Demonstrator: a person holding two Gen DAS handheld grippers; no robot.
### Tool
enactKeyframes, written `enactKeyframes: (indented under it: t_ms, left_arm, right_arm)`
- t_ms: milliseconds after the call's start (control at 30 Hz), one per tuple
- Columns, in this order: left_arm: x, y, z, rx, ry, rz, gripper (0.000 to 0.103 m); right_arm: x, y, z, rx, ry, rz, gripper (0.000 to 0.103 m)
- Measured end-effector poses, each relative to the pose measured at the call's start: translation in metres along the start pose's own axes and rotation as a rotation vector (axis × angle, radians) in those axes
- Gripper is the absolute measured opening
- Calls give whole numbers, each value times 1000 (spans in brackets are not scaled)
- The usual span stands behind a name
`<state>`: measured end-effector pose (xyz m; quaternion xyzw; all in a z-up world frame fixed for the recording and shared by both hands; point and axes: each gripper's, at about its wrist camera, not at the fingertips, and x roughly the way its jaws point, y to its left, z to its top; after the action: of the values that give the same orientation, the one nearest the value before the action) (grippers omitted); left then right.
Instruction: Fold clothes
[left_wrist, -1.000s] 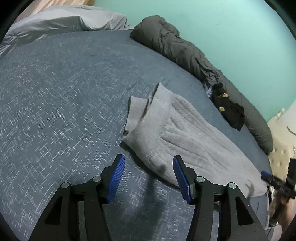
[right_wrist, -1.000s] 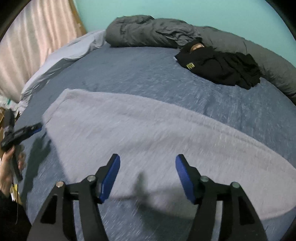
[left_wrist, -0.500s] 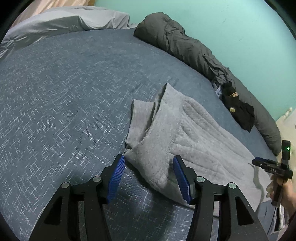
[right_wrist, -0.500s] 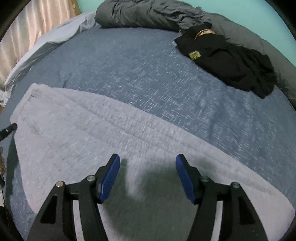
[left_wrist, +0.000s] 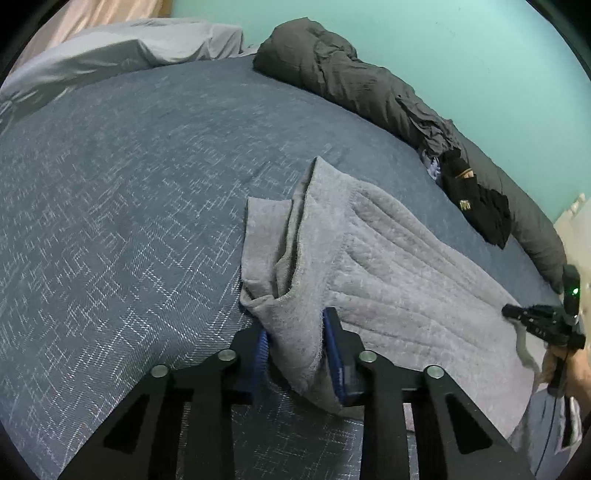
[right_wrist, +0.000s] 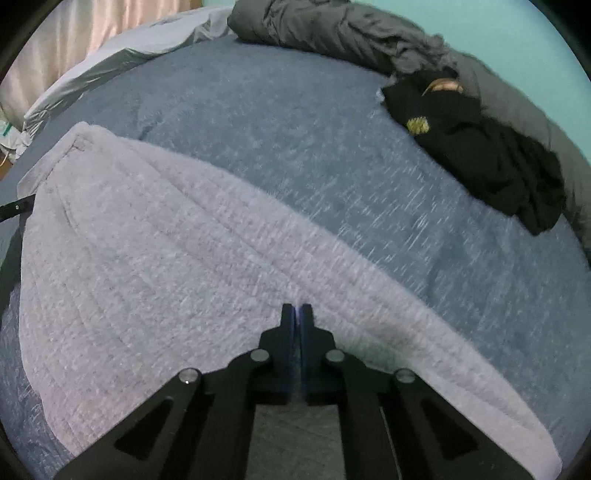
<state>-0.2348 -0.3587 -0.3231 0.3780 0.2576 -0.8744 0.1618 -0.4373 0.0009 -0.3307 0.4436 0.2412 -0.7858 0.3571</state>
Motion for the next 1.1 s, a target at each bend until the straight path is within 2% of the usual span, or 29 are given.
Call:
enactKeyframes:
  t_ms: [133,300,433,500,633,700,800,867,933,1000,1067,1100]
  left_arm:
    - [-9,1,3,-19,-30,-21,23]
    - [-26,-4,6,-8,-95,-16,21]
    - [-27,-2,8,-17,-109,-11,21]
    - [-21,0,7,-21,-91,-4,22]
    - [0,5,1,-36,-19,27,27]
    - [2,4,-1,-33,-23,34,28]
    - [2,2,-1,-25,-38,44,32]
    - [2,1,-2,-22,-41,51,35]
    - [-1,1,-2,-22,-53,60,38]
    - [-4,0,-1,-22,-64,68,41]
    - [-6,0,-1,-23,-75,76,43]
    - [-9,1,-1,-28,-84,80,43]
  right_arm:
    - [-30,-6,10,11,-86,-25,2]
    - [-47,-13,31,16,-143,-76,2]
    - [-36,-14,42,21,-131,-110,2]
    - [-25,-14,41,39,-115,-116,2]
    - [18,-11,36,52,-17,-126,2]
    - [34,-9,32,69,18,-118,3]
    - [30,-10,31,102,-14,-142,3]
    - [17,-13,33,139,-58,-159,7]
    - [-9,-14,31,190,-151,-111,10]
    - [-24,-11,23,229,-204,16,14]
    - [-19,2,13,234,-159,90,16]
    - [-13,7,10,229,-131,97,16]
